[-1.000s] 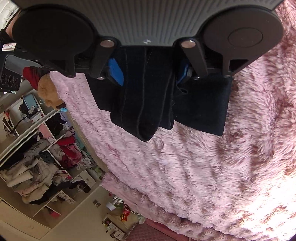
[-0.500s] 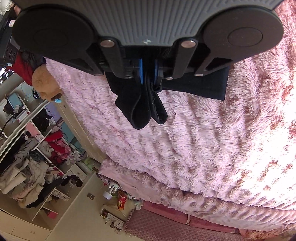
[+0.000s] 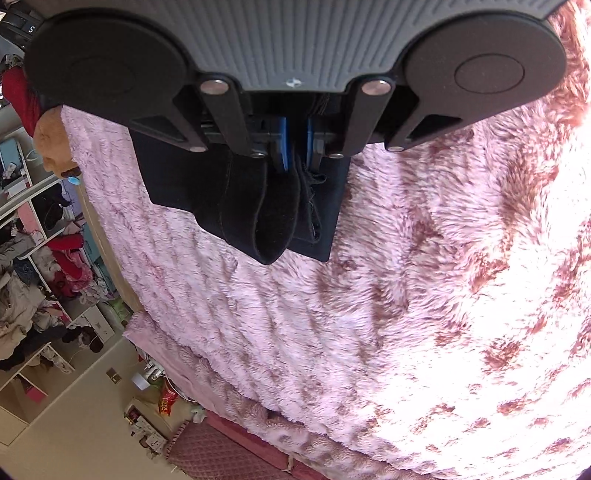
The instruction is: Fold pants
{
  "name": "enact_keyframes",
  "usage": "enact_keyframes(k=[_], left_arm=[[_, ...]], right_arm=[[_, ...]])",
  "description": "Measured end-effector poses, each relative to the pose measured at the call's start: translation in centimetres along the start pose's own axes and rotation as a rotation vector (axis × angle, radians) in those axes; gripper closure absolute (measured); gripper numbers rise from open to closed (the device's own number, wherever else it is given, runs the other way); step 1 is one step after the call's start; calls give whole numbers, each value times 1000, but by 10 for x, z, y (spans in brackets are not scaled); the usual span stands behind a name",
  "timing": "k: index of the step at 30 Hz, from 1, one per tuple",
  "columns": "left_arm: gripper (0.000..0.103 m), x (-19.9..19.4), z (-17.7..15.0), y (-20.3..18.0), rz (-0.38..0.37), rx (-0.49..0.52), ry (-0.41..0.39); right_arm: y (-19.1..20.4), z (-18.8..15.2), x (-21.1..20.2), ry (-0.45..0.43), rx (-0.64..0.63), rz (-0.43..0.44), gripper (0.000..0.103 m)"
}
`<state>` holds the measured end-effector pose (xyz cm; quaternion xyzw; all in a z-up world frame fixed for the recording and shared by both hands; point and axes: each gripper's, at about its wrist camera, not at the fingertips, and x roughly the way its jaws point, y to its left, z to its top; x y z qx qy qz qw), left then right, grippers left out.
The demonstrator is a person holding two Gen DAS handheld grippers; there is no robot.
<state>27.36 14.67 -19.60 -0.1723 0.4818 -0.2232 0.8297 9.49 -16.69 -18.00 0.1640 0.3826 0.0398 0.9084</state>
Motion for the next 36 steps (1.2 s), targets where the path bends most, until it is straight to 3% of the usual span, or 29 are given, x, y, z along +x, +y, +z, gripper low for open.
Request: enact_keyframes(k=[7, 11, 13, 17, 20, 23, 27, 33, 35, 36], left_arm=[[88, 12, -7, 21, 8, -82, 3], [81, -7, -8, 13, 61, -59, -31], [80, -23, -10, 10, 52, -61, -44], [64, -49, -19, -13, -13, 20, -60], [56, -43, -32, -32, -45, 89, -31], [55, -22, -40, -30, -45, 74, 19], [54, -6, -44, -14, -73, 5, 1], [51, -3, -35, -10, -89, 24, -37], [41, -5, -31, -8, -104, 28, -51], [40, -3, -29, -6, -120, 22, -36]], right_arm=[[23, -14, 21, 75, -37, 17, 88], [26, -28, 15, 125, -51, 4, 87], [24, -37, 10, 172, -57, 14, 83], [21, -45, -7, 158, -52, 19, 83], [18, -45, -12, 140, -39, 8, 83], [15, -43, -15, 126, -18, 14, 83], [17, -42, -18, 108, -27, 33, 83], [16, -41, -15, 113, -21, 22, 83], [16, -41, -15, 115, -17, 19, 83], [15, -41, -14, 116, -15, 19, 83]])
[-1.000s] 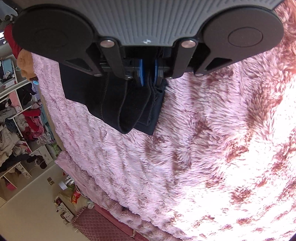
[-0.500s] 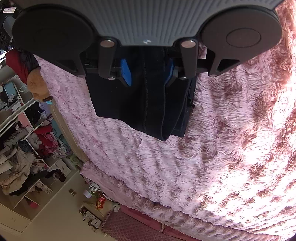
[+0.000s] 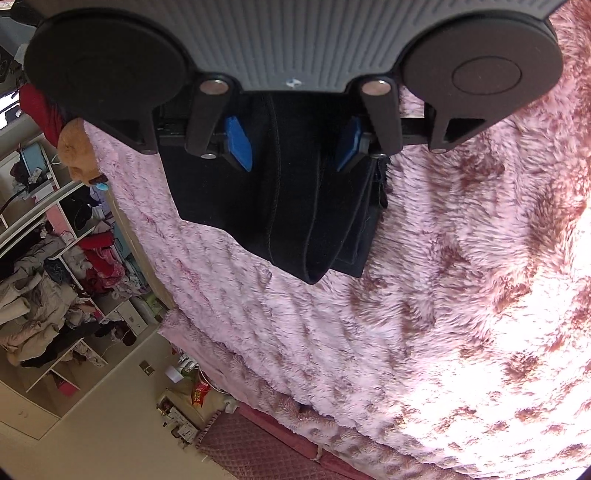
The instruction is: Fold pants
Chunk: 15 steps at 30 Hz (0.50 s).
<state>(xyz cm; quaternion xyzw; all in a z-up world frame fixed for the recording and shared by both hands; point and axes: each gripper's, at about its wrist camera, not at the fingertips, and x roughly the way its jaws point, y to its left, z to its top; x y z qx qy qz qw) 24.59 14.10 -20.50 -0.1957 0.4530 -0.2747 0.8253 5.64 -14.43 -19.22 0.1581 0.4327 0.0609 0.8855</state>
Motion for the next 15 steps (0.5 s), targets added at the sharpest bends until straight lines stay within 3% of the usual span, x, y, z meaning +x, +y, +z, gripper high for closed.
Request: enact_keyframes(k=[3, 6, 8, 11, 14, 15], left_arm=[[40, 8, 2, 5, -12, -18, 29], [42, 17, 1, 13, -102, -88, 77], [51, 25, -3, 14, -146, -126, 137], [65, 24, -7, 12, -124, -110, 140], [69, 8, -3, 4, -89, -98, 82], [82, 0, 0, -6, -66, -53, 49]], right_arm=[[1, -1, 2, 4, -1, 0, 83], [1, 0, 2, 1, 1, -2, 83], [0, 1, 2, -2, 5, -9, 83], [-1, 3, 2, -13, 11, -17, 83], [0, 5, 0, -23, 4, -19, 83], [1, 5, -1, -24, -1, -17, 83]])
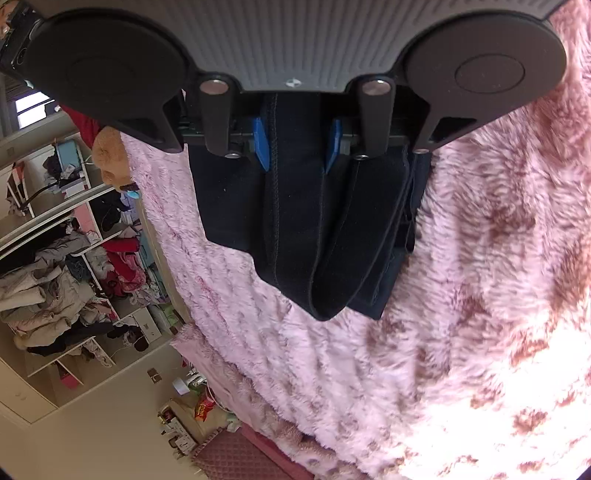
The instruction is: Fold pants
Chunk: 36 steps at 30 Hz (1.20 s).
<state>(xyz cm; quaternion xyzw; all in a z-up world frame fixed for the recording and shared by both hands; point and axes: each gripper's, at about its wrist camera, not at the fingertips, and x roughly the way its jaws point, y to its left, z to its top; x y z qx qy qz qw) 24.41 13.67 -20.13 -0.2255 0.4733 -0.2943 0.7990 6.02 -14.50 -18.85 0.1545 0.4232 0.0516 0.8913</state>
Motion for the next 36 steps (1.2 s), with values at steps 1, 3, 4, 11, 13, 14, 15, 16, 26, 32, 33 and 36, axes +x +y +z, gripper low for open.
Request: enact_keyframes(k=[1, 3, 4, 11, 13, 14, 15, 16, 26, 32, 33, 36], left_arm=[[102, -8, 3, -10, 23, 31, -19], [102, -25, 9, -28, 61, 98, -58], [102, -30, 11, -33, 81, 125, -69], [102, -24, 7, -30, 220, 156, -70], [102, -16, 5, -20, 259, 148, -67], [102, -11, 5, -15, 270, 148, -56], [102, -5, 4, -11, 289, 154, -47], [102, 1, 2, -8, 307, 157, -36], [96, -1, -6, -7, 318, 208, -9], [92, -30, -7, -20, 336, 225, -46], [92, -36, -4, -27, 327, 229, -73], [92, -36, 8, -50, 259, 269, -130]], right_arm=[[1, 1, -1, -3, -7, -2, 83], [3, 3, -3, -21, -17, -6, 83], [5, 4, -4, -30, -21, -6, 83], [13, 12, 5, -31, -54, -21, 83], [13, 12, 9, -20, -47, -13, 83], [13, 11, 15, -3, -45, -19, 83], [13, 9, 23, 20, -37, -25, 88], [11, 6, 31, 38, -24, -18, 90], [1, -33, 45, 150, 36, 0, 95], [2, -29, 14, 136, 10, 5, 98], [1, -23, 8, 101, 11, 5, 97], [3, 5, -2, -18, 0, 4, 97]])
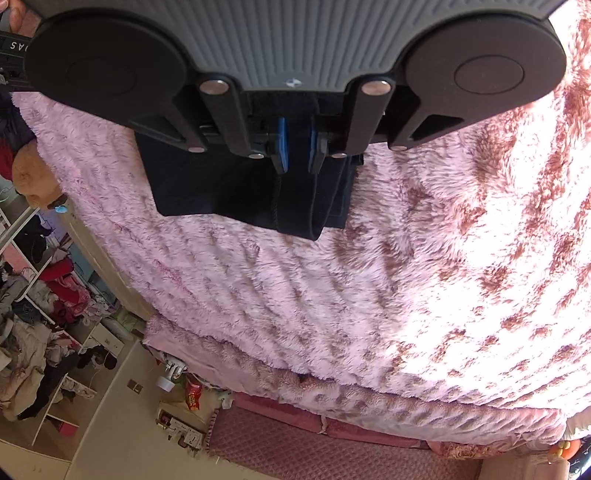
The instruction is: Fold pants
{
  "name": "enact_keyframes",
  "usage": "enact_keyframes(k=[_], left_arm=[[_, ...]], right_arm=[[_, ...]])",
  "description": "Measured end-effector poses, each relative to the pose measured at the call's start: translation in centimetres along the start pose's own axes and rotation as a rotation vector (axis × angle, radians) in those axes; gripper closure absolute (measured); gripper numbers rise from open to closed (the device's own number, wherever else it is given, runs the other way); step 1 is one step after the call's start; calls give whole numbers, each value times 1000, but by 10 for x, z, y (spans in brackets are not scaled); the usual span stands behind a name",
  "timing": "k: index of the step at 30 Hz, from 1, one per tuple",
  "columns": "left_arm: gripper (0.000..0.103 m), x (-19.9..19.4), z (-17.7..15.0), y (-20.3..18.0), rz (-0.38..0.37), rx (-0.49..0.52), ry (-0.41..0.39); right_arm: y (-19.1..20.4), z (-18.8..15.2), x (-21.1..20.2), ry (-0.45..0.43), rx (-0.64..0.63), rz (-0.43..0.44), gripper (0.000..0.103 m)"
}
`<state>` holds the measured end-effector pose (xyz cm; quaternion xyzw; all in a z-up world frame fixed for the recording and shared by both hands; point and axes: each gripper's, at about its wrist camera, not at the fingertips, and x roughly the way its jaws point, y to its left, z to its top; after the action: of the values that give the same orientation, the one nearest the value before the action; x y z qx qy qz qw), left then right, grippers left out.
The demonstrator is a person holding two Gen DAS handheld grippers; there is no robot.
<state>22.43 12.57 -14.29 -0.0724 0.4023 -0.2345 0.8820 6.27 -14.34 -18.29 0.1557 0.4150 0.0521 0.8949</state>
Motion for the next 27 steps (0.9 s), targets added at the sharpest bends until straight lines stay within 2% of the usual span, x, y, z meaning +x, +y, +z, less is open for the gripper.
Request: enact_keyframes(k=[3, 8, 12, 17, 20, 22, 25, 27], left_arm=[[91, 22, 11, -14, 4, 16, -19], [91, 66, 16, -4, 22, -32, -33], [91, 97, 17, 14, 67, -65, -1], [94, 119, 17, 28, 94, -78, 34], [93, 104, 19, 26, 131, -58, 21], [93, 85, 18, 21, 110, -41, 11], [93, 48, 6, 7, 78, 11, -12], [93, 22, -9, -7, 63, 51, -24]], right_arm=[[2, 34, 14, -72, -16, -21, 97], [3, 83, 59, -133, -58, -38, 97], [-10, 105, 100, -113, -58, -68, 98], [-33, 102, 144, -41, -31, -84, 102], [-35, 102, 137, -56, -20, -76, 102], [-32, 102, 117, -76, -10, -75, 94], [-21, 84, 76, -107, 0, -41, 94], [-8, 64, 50, -126, -18, -48, 94]])
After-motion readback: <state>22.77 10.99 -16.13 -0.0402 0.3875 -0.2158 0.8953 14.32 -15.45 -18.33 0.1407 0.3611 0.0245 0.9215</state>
